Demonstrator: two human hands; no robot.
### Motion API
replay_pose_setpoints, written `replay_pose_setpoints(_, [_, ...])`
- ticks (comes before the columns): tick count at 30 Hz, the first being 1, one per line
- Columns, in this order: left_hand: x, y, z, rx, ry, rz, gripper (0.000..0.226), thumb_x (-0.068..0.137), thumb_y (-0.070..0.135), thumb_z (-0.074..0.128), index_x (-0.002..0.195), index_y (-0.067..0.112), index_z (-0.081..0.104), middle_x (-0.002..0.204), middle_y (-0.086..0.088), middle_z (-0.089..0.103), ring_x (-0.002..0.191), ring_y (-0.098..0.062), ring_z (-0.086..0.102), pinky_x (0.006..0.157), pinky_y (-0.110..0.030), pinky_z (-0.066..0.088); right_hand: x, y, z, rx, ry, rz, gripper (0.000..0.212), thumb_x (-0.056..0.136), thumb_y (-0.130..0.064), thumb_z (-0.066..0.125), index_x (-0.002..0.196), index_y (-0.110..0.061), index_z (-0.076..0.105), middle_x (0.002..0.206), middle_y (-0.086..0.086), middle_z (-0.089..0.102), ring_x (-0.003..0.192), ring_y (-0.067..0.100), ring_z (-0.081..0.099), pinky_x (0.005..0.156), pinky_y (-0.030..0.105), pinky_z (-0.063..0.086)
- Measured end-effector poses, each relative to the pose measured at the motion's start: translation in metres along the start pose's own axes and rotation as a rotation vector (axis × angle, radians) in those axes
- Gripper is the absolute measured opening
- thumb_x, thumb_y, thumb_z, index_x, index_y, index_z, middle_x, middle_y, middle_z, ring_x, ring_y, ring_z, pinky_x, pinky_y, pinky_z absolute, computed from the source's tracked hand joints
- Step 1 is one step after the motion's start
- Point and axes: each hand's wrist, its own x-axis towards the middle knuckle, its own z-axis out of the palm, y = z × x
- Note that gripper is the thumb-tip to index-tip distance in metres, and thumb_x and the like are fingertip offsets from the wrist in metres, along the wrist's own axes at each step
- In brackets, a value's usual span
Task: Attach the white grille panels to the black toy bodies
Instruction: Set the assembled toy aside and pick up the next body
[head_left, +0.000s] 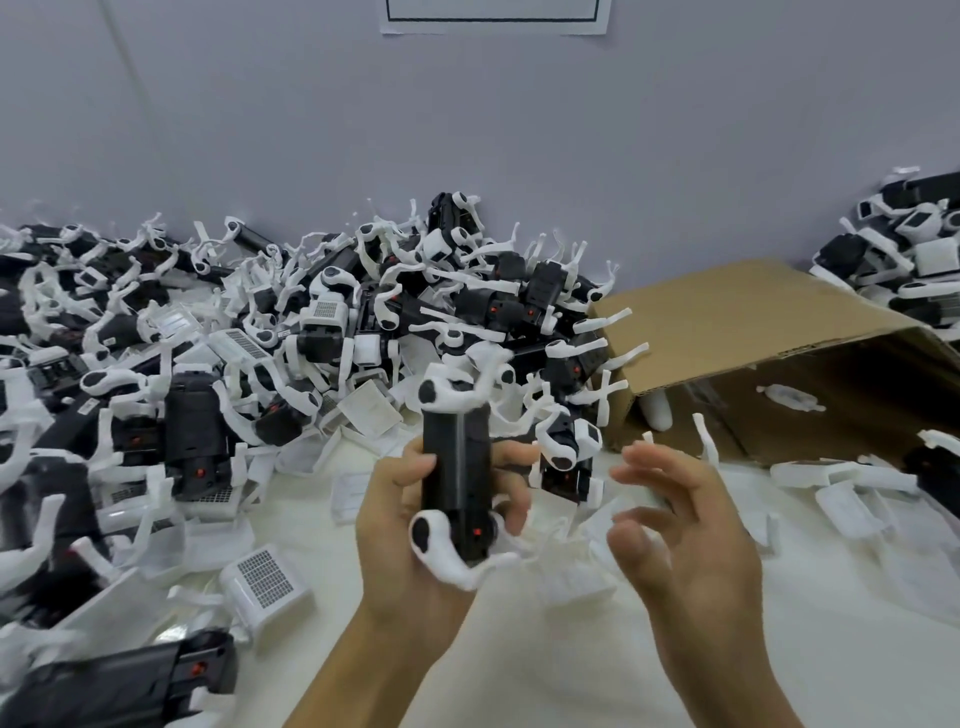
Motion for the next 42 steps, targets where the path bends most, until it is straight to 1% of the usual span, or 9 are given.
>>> replay_pose_setpoints(4, [0.0,-0.002,-0.002,-0.169,0.029,-0.084,0.045,0.077,0.029,0.071,0.11,-0.001,0.072,0.101,-0.017,0.067,0.083,-0.027,0.063,0.077,-0.035,0.053,-0.006,0.003,0.005,-0.088,-0.189,-0.22,0.064,0.066,-0.07,0.079,0.12,-0.041,0.063,0.134,-0.004,0.053,0.123,0.021,0.057,0.089,0.027,0.053])
replay_pose_setpoints(7, [0.001,-0.008,0.0,-0.131,0.07,-0.174,0.044,0.082,0.035,0.068,0.111,0.002,0.075,0.1,-0.015,0.071,0.087,-0.024,0.067,0.083,-0.032,0.05,-0.01,0.005,0.012,-0.15,-0.224,-0.342,0.053,0.071,-0.056,0.081,0.12,-0.042,0.065,0.139,-0.005,0.05,0.129,0.016,0.052,0.097,0.02,0.046])
replay_pose_setpoints(11, [-0.003,-0.02,0.006,-0.05,0.104,-0.289,0.052,0.093,0.045,0.055,0.124,0.007,0.07,0.113,-0.009,0.071,0.086,-0.022,0.067,0.089,-0.033,0.054,-0.011,0.009,0.013,-0.201,-0.217,-0.374,0.032,0.08,-0.041,0.078,0.11,-0.04,0.07,0.138,-0.003,0.051,0.128,0.023,0.053,0.091,0.027,0.052])
replay_pose_setpoints(14, [-0.004,-0.024,0.009,-0.103,0.094,-0.343,0.056,0.094,0.047,0.053,0.127,0.004,0.068,0.107,-0.011,0.071,0.081,-0.022,0.068,0.078,-0.029,0.057,-0.011,0.011,0.013,-0.198,-0.17,-0.347,0.029,0.078,-0.032,0.082,0.104,-0.038,0.071,0.137,0.002,0.052,0.129,0.027,0.053,0.088,0.035,0.055])
replay_pose_setpoints(16, [-0.004,-0.025,0.008,-0.105,0.101,-0.335,0.056,0.094,0.046,0.054,0.127,0.003,0.068,0.108,-0.012,0.07,0.081,-0.021,0.067,0.083,-0.03,0.055,-0.011,0.012,0.014,-0.185,-0.164,-0.331,0.03,0.077,-0.026,0.083,0.103,-0.037,0.071,0.137,0.003,0.052,0.131,0.028,0.052,0.089,0.039,0.055])
replay_pose_setpoints(18, [-0.003,-0.026,0.007,-0.076,0.11,-0.322,0.054,0.094,0.045,0.055,0.126,0.004,0.069,0.112,-0.011,0.069,0.085,-0.02,0.065,0.09,-0.031,0.05,-0.013,0.011,0.015,-0.169,-0.165,-0.313,0.032,0.076,-0.021,0.082,0.101,-0.037,0.07,0.136,0.001,0.052,0.133,0.024,0.051,0.095,0.035,0.053])
replay_pose_setpoints(24, [-0.004,-0.028,0.006,-0.057,0.111,-0.299,0.05,0.094,0.045,0.055,0.12,0.006,0.073,0.112,-0.009,0.071,0.087,-0.016,0.069,0.079,-0.026,0.056,-0.013,0.01,0.013,-0.177,-0.162,-0.292,0.026,0.074,-0.018,0.081,0.094,-0.031,0.07,0.13,-0.002,0.05,0.128,0.005,0.052,0.1,0.012,0.04])
replay_pose_setpoints(33, [-0.003,-0.025,0.008,-0.065,0.086,-0.292,0.055,0.095,0.046,0.052,0.125,0.003,0.068,0.106,-0.013,0.065,0.09,-0.024,0.061,0.08,-0.03,0.054,-0.01,0.011,0.013,-0.183,-0.128,-0.351,0.021,0.074,-0.013,0.081,0.085,-0.027,0.071,0.125,0.004,0.052,0.124,0.002,0.053,0.097,0.007,0.039])
replay_pose_setpoints(42, [-0.003,-0.026,0.006,-0.084,0.074,-0.305,0.055,0.097,0.048,0.049,0.123,0.004,0.07,0.103,-0.012,0.065,0.084,-0.021,0.062,0.075,-0.028,0.056,-0.012,0.011,0.015,-0.155,-0.138,-0.339,0.027,0.076,-0.013,0.08,0.093,-0.032,0.071,0.129,0.001,0.051,0.129,0.01,0.05,0.098,0.008,0.039])
